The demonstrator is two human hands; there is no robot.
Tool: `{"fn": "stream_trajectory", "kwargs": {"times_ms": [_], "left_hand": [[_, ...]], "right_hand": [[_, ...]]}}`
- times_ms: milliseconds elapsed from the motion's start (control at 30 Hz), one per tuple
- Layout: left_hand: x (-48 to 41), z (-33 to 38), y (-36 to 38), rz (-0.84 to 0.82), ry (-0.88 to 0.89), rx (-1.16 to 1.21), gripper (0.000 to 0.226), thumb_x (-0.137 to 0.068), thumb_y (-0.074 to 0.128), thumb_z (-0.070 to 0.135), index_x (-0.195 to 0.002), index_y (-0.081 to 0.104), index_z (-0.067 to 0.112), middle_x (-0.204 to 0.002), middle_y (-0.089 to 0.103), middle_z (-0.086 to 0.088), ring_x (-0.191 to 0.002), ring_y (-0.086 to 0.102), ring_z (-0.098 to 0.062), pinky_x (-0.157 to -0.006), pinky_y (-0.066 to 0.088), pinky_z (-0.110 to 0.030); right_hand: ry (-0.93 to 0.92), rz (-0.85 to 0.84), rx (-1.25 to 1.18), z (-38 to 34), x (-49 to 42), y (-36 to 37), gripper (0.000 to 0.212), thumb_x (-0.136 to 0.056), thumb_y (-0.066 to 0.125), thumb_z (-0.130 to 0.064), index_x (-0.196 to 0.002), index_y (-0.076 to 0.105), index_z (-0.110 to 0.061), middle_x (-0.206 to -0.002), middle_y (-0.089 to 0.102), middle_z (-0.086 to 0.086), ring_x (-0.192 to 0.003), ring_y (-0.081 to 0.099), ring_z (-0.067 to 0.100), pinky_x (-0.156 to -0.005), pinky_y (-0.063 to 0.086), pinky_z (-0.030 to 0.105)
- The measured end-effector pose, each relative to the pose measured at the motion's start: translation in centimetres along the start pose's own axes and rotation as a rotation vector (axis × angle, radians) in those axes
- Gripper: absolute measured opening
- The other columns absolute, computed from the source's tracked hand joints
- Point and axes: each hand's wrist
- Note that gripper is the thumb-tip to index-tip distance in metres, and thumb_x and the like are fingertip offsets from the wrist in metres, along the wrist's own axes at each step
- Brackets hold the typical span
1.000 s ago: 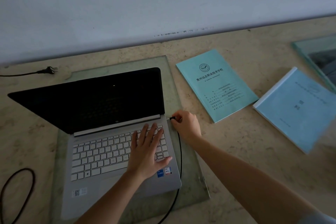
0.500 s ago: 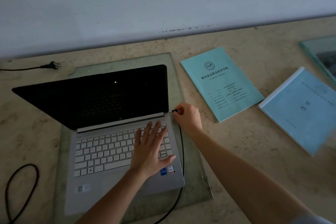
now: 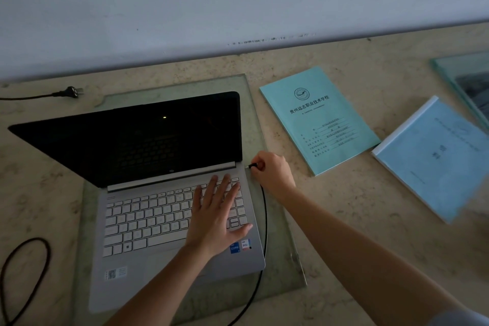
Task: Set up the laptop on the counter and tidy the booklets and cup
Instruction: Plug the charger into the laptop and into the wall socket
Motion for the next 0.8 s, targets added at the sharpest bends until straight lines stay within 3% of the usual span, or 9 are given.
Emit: {"fn": "stream_trajectory", "kwargs": {"times_ms": [133, 333, 800], "left_hand": [[0.05, -0.03, 0.03, -0.004, 0.0, 0.007, 0.094, -0.076, 0.025, 0.081, -0.15, 0.011, 0.024, -0.16, 0.008, -0.003, -0.147, 0.004, -0.026, -0.117, 0.008, -0.051], [-0.02, 0.04, -0.16, -0.007, -0.001, 0.014, 0.094, -0.076, 0.028, 0.08, -0.15, 0.014, 0.024, -0.159, 0.012, -0.003, -0.146, 0.008, -0.027, -0.115, 0.015, -0.054], [0.03, 0.04, -0.15, -0.001, 0.0, 0.023, 0.094, -0.075, 0.028, 0.081, -0.15, 0.012, 0.025, -0.159, 0.01, -0.002, -0.147, 0.007, -0.026, -0.116, 0.015, -0.054]], "right_hand": [[-0.015, -0.014, 0.006, 0.23, 0.07, 0.0, 0.005, -0.082, 0.063, -0.016, -0.087, 0.065, -0.016, -0.082, 0.062, -0.003, -0.074, 0.058, 0.014, -0.061, 0.046, 0.024], [0.036, 0.03, -0.089, 0.06, -0.1, 0.1, 0.006, -0.081, 0.064, -0.013, -0.086, 0.067, -0.014, -0.076, 0.063, -0.003, -0.07, 0.06, 0.015, -0.061, 0.052, 0.028], [-0.038, -0.073, -0.014, 0.53, 0.23, -0.18, 0.007, -0.083, 0.064, -0.016, -0.089, 0.066, -0.016, -0.08, 0.063, -0.004, -0.075, 0.059, 0.014, -0.065, 0.051, 0.028]]}}
Point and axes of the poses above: each hand's wrist, its own x-axis away from the middle knuckle, its own y-axis out of the palm, z = x × y
